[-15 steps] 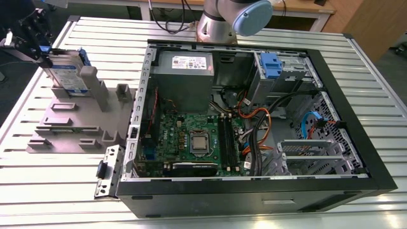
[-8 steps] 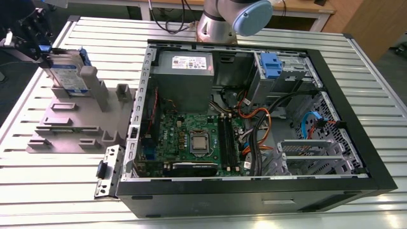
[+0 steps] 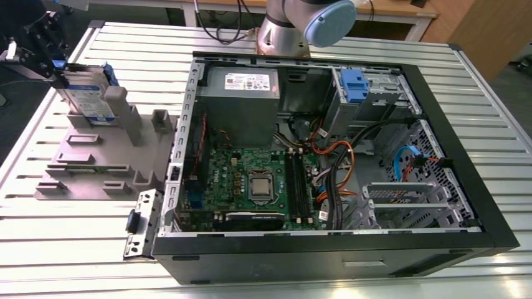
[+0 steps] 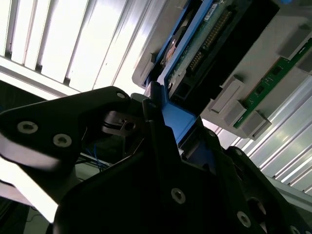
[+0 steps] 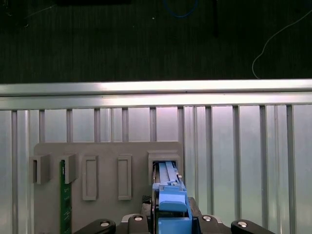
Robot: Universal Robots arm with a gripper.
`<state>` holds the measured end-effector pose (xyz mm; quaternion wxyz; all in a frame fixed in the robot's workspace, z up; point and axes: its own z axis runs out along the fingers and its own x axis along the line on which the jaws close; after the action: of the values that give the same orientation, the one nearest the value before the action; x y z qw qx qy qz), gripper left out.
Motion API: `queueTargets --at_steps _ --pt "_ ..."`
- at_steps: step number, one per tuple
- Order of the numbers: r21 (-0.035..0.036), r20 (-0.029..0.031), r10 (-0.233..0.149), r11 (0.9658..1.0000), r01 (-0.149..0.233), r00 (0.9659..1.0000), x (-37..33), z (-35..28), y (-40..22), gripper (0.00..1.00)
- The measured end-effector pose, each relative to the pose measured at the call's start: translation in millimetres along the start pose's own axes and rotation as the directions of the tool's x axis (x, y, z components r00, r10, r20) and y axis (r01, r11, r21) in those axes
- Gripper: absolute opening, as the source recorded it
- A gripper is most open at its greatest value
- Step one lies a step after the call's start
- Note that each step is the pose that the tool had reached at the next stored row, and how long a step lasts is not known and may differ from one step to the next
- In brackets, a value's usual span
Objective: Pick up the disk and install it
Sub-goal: 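Pick up the disk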
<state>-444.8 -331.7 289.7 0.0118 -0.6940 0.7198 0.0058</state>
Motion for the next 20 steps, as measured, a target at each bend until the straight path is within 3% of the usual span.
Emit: queueTargets --at_steps 20 --pt "-0.0001 -0.001 0.0 1.0 0.0 1.0 -0.1 -5.8 0.0 0.36"
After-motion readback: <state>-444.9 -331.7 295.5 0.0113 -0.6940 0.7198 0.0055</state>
